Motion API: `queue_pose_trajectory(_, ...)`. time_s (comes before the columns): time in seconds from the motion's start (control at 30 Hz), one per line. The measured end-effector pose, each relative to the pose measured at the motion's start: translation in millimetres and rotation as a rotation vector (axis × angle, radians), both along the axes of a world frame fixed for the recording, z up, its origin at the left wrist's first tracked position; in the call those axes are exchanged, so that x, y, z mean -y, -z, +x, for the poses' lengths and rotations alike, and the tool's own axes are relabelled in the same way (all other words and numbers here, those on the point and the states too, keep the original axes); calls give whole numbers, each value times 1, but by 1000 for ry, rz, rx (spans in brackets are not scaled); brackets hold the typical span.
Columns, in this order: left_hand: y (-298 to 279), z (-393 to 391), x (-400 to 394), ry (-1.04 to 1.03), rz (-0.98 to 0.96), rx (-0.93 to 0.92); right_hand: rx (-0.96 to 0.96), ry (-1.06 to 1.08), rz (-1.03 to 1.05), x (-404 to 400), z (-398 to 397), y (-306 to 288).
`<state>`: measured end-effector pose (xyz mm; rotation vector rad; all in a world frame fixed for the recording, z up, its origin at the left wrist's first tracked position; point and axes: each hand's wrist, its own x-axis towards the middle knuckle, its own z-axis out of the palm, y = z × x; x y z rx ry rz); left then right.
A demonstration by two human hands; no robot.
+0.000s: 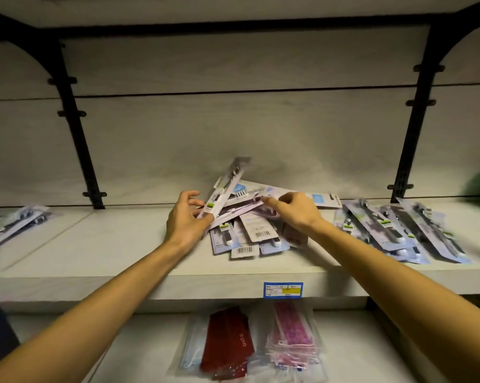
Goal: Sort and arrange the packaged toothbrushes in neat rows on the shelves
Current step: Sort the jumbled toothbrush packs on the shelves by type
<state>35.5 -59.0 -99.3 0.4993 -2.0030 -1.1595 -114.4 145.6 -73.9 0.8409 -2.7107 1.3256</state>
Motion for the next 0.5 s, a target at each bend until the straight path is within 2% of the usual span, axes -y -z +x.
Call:
queue_pose_trajectory(0.1, 4, -1, 0, 3, -19, 33, 20, 94, -107, 13, -4, -9)
queue_pose_trajectory(0.2, 7, -2, 4, 45, 13, 71, 210, 78, -200, 26, -7, -18)
queue_pose_trajectory(0.27, 8, -1, 8, 47, 29, 77, 273, 73, -213, 31, -10, -19)
queue_pose_trajectory(0.43, 6, 1, 8, -1, 26, 44, 205, 83, -257, 31, -13, -23)
queue_pose_trajectory(0.5, 4, 1, 7, -21, 29, 36, 79, 113, -184, 27, -14, -24)
